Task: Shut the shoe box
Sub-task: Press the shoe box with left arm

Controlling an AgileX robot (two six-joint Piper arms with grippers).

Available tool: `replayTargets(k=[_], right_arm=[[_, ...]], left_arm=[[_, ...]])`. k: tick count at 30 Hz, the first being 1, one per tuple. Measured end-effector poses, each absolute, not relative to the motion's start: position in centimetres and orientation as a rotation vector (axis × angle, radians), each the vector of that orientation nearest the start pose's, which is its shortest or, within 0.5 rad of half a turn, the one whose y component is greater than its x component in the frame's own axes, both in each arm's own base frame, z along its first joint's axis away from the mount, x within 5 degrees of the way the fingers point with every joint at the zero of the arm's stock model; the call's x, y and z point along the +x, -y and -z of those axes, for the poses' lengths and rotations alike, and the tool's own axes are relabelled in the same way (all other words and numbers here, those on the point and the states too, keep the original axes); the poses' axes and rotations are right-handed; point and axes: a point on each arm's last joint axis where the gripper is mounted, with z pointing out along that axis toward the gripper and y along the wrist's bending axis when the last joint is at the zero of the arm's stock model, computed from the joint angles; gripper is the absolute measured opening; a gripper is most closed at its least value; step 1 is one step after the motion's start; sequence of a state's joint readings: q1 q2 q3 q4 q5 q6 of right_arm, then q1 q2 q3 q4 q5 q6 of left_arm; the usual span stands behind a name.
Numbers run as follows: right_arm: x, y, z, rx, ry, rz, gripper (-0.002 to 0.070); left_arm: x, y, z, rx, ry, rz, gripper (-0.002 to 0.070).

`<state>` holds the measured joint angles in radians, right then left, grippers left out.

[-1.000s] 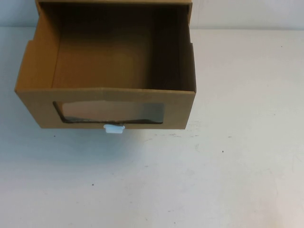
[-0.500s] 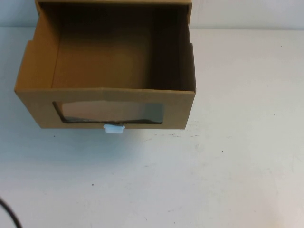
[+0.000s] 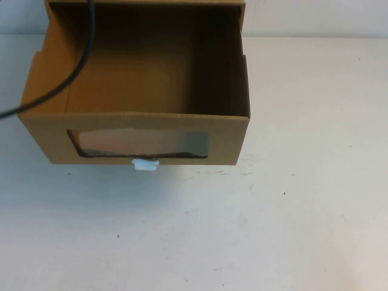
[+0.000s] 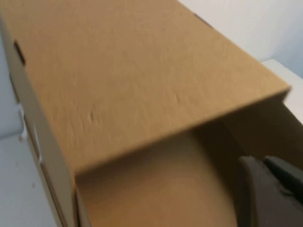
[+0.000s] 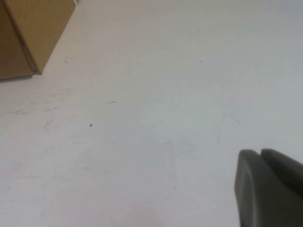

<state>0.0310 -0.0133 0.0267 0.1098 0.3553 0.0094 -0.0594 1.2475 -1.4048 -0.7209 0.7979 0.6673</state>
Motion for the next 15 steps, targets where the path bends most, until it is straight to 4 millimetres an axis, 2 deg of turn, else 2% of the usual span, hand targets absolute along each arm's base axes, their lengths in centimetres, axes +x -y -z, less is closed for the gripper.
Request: replayTargets(k=[3,7,10,12,15], right_arm=[[5.3,-0.5,-17.3,0.049,-1.852,-0.135,-0.0013],[5.3,-0.5,-17.3,0.049,-1.852,-0.135,-0.0013],[5.3,-0.5,-17.3,0.049,-1.852,-0.135,-0.0013],[5.3,-0.5,-17.3,0.049,-1.852,-0.135,-0.0013],[5.3,-0.5,-17.3,0.049,-1.852,-0.135,-0.0013]], left_arm=[[29.4,6.3,-46.4,0.537,-1.894,0.456,-0.0005],[34.3,6.9,-46.8,0.599,-1.911,0.484,-0.0005],[37.7,7.3,-45.7,0.626,-1.957,0.526,-0.0005],[39.9,7.6,-44.2,0.636,-1.999,0.557,-0.0005],[42.4,7.9,-42.5,0.641,-2.046,0.592,-0.0005]])
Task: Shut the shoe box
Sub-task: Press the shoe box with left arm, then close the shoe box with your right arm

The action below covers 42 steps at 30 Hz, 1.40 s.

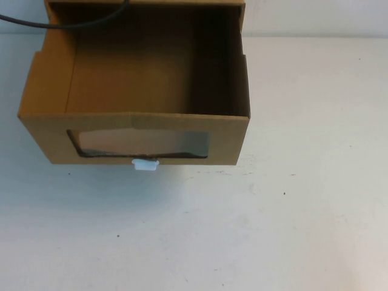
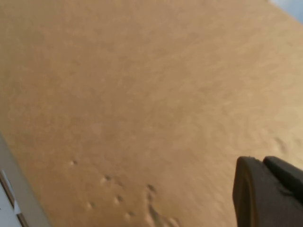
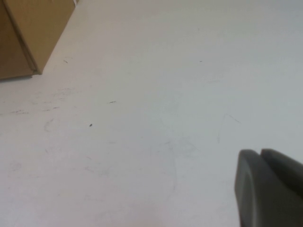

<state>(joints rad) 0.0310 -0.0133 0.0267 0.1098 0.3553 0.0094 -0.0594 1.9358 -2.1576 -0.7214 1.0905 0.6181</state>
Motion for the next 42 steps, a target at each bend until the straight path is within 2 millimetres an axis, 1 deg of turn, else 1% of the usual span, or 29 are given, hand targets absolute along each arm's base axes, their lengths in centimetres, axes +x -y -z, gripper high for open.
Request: replayTargets(k=[2,6,14,17,20,24,27,29,31,34,36,38,42], right_arm=[[5.3,-0.5,-17.3,0.049,-1.852,-0.135,-0.0013],[5.3,-0.5,-17.3,0.049,-1.852,-0.135,-0.0013],[5.3,-0.5,-17.4,0.049,-1.846,-0.135,-0.0013],[5.4,-0.5,-17.7,0.06,-1.807,-0.147,-0.0013],[5.5,-0.6,-18.4,0.127,-1.73,-0.229,-0.0013],[5.6,-0.7,-19.5,0.308,-1.596,-0.427,-0.0013],[5.6,-0.5,-20.0,0.378,-1.522,-0.482,-0.0013],[5.6,-0.4,-20.1,0.416,-1.508,-0.522,-0.0013],[5.6,-0.8,-20.1,0.425,-1.547,-0.572,-0.0013],[5.3,-1.7,-21.7,0.365,-1.668,-0.632,-0.0013],[5.4,-2.3,-23.5,0.307,-1.788,-0.639,-0.0013],[6.0,-2.8,-24.9,0.257,-1.925,-0.629,-0.0013],[7.8,-3.3,-28.1,0.126,-2.146,-0.582,-0.0013]], left_arm=[[43.6,8.0,-41.5,0.637,-2.068,0.61,-0.0005],[44.9,8.0,-40.0,0.629,-2.096,0.619,-0.0005],[45.3,8.1,-39.7,0.617,-2.092,0.634,-0.0005],[45.3,8.1,-39.7,0.613,-2.093,0.637,-0.0005],[45.3,8.1,-39.7,0.605,-2.095,0.643,-0.0005],[45.3,8.1,-39.7,0.601,-2.097,0.645,-0.0005],[45.3,8.1,-39.7,0.601,-2.097,0.645,-0.0005],[45.3,8.1,-39.7,0.599,-2.098,0.647,-0.0005],[45.3,8.2,-39.8,0.596,-2.097,0.653,-0.0005],[45.3,8.2,-39.8,0.595,-2.094,0.66,-0.0005],[45.3,8.2,-39.8,0.594,-2.093,0.663,-0.0005],[45.3,8.2,-39.8,0.595,-2.094,0.666,-0.0005],[45.3,8.3,-39.7,0.598,-2.099,0.675,-0.0005]])
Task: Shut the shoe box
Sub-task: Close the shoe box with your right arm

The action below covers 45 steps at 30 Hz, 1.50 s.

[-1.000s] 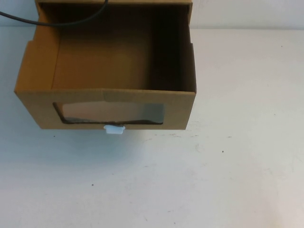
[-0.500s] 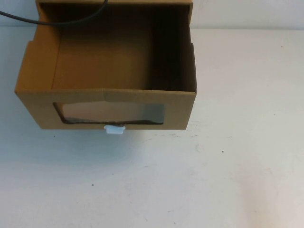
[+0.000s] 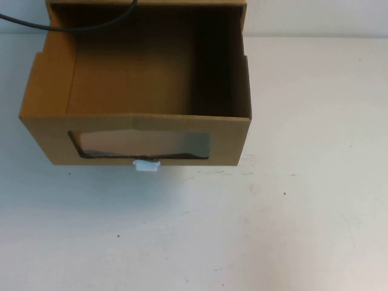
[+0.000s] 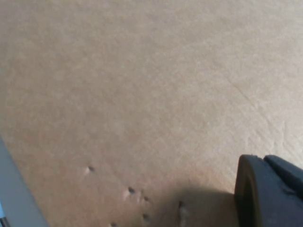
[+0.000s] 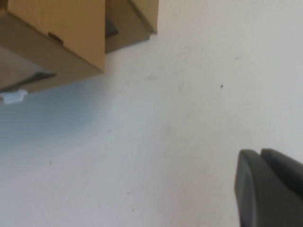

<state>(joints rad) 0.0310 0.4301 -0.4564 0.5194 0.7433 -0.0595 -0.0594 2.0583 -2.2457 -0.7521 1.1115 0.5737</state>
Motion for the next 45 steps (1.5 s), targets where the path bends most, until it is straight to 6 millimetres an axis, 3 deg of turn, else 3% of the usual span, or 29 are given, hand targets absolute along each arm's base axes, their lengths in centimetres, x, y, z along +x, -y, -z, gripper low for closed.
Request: replayTargets(k=[5,11,18,26,29,37,45], right_arm=[[11.0,-3.8,-31.0,-0.046,-2.284,-0.555,-0.0011],[15.9,-5.4,-34.3,-0.229,-2.315,-0.669,-0.0011],[18.6,-11.0,-36.2,-0.508,-2.287,-0.714,-0.0011],[18.3,-20.0,-36.4,-0.789,-2.201,-0.754,-0.0011],[18.8,-22.5,-36.4,-0.836,-2.161,-0.771,-0.0011],[22.2,-26.6,-36.0,-0.853,-2.138,-0.747,-0.0011],[24.8,-28.6,-35.7,-0.857,-2.125,-0.713,-0.0011]], left_arm=[[45.2,8.3,-39.7,0.596,-2.099,0.68,-0.0005],[45.2,8.3,-39.7,0.596,-2.099,0.684,-0.0005],[45.2,8.3,-39.7,0.596,-2.099,0.684,-0.0005],[45.2,8.3,-39.7,0.596,-2.098,0.685,-0.0005],[45.2,8.3,-39.7,0.596,-2.098,0.685,-0.0005],[45.2,8.3,-39.7,0.595,-2.098,0.686,-0.0005],[45.2,8.3,-39.7,0.595,-2.098,0.686,-0.0005]])
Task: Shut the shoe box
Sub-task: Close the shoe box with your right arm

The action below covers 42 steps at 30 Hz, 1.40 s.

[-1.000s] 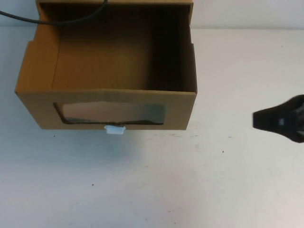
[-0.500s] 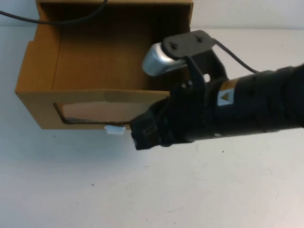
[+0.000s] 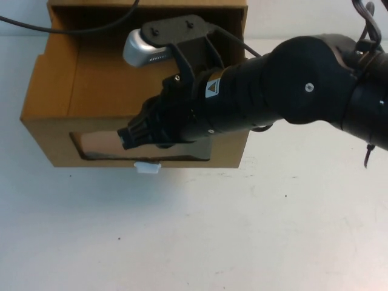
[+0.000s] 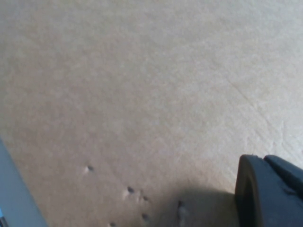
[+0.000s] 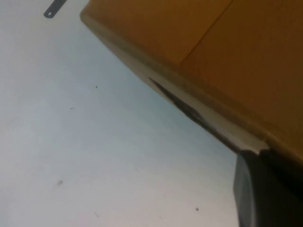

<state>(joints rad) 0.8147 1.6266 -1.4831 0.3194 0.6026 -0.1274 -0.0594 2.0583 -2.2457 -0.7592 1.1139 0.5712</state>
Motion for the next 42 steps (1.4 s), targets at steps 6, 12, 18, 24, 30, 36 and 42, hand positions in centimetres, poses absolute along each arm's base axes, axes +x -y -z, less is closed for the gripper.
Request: replayTargets(k=[6,12,18,24,30,36,42], right_arm=[[26.7,-28.5,-35.7,-0.818,-2.137,-0.694,-0.0011],[28.0,-27.8,-35.5,-0.775,-2.148,-0.676,-0.0011],[29.3,-27.9,-35.4,-0.745,-2.132,-0.67,-0.0011],[31.6,-28.4,-35.9,-0.714,-2.11,-0.665,-0.0011],[34.1,-28.8,-35.6,-0.691,-2.158,-0.687,-0.0011],[35.9,-28.7,-36.3,-0.685,-2.174,-0.732,-0.0013],[35.4,-29.0,-36.9,-0.816,-2.201,-0.855,-0.0014]], left_arm=[[45.2,8.3,-39.7,0.597,-2.1,0.687,-0.0005],[45.2,8.3,-39.7,0.598,-2.101,0.688,-0.0005],[45.2,8.4,-39.7,0.599,-2.102,0.691,-0.0005],[45.2,8.4,-39.7,0.599,-2.102,0.691,-0.0005],[45.2,8.4,-39.7,0.6,-2.102,0.697,-0.0005],[45.1,8.4,-39.7,0.602,-2.103,0.698,-0.0005],[45.1,8.4,-39.7,0.603,-2.105,0.699,-0.0005]])
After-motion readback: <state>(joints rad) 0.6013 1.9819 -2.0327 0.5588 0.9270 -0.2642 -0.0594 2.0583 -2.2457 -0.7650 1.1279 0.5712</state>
